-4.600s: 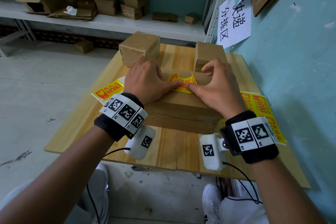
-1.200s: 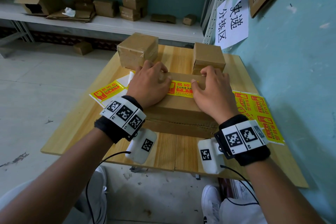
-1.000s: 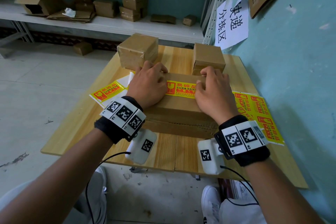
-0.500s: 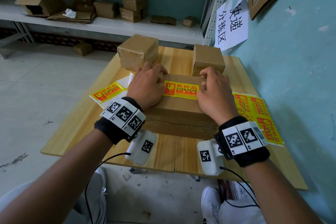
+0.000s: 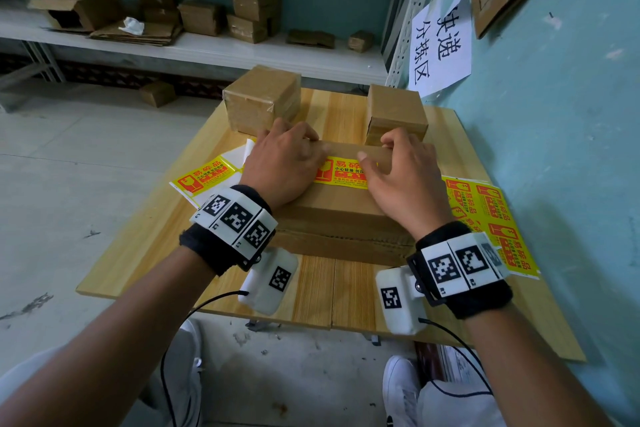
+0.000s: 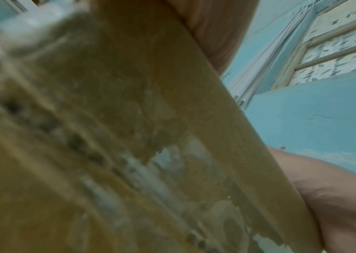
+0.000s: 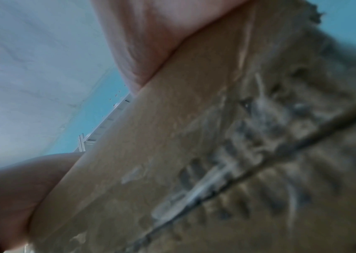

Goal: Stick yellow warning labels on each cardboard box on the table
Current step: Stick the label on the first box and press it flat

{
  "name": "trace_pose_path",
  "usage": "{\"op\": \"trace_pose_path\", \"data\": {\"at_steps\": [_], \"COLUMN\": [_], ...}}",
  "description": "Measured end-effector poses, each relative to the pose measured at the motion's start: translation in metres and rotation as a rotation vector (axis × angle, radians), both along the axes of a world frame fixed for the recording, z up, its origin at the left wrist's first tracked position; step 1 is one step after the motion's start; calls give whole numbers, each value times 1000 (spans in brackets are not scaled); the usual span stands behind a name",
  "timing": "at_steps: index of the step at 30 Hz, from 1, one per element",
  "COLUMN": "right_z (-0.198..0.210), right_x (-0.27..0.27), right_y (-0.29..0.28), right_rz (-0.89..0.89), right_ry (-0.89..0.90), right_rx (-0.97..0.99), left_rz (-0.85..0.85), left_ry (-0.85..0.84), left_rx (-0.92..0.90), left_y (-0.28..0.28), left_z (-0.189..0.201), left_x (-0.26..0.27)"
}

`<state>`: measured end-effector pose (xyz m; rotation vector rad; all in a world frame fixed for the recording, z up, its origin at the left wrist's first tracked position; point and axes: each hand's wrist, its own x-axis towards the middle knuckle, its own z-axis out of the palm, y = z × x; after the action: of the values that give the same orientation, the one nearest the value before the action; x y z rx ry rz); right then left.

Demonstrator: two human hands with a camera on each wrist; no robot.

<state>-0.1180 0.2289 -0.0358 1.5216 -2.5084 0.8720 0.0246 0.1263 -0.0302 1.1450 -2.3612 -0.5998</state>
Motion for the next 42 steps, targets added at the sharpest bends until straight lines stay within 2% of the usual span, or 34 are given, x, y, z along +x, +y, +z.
{"op": "trace_pose_path", "data": {"at_steps": [6, 10, 13, 16, 21, 27, 31, 35, 38, 42], "right_z": [-1, 1, 1, -1, 1, 1, 3, 3, 1, 1], "right_x": [-2, -2, -7, -10, -6, -8, -4, -9, -11, -7], "right_y": [0, 1, 2, 4, 5, 8, 11, 11, 11, 12], "right_rz": [12, 21, 62, 73, 66, 100, 111, 141, 144, 170], "right_ry": [-7, -36, -111, -110, -102, -120, -120, -191, -172, -136], "right_rx": [-15, 5, -48, -66, -31, -65, 0, -44, -33, 11], "left_rz": [-5, -15, -25, -33, -30, -61, -81, -126, -138, -161], "left_ry": [29, -32, 17, 56, -34, 18, -85, -41, -19, -119], "left_rx": [-1, 16, 43, 35, 47, 90, 123, 185, 207, 182], "left_y": [-2, -1, -2, -3, -1, 0, 2, 0, -1, 0], "left_z": [-1, -1, -1, -2, -2, 1, 3, 5, 5, 6], "left_x": [1, 1, 2, 4, 4, 6, 7, 9, 10, 12]}}
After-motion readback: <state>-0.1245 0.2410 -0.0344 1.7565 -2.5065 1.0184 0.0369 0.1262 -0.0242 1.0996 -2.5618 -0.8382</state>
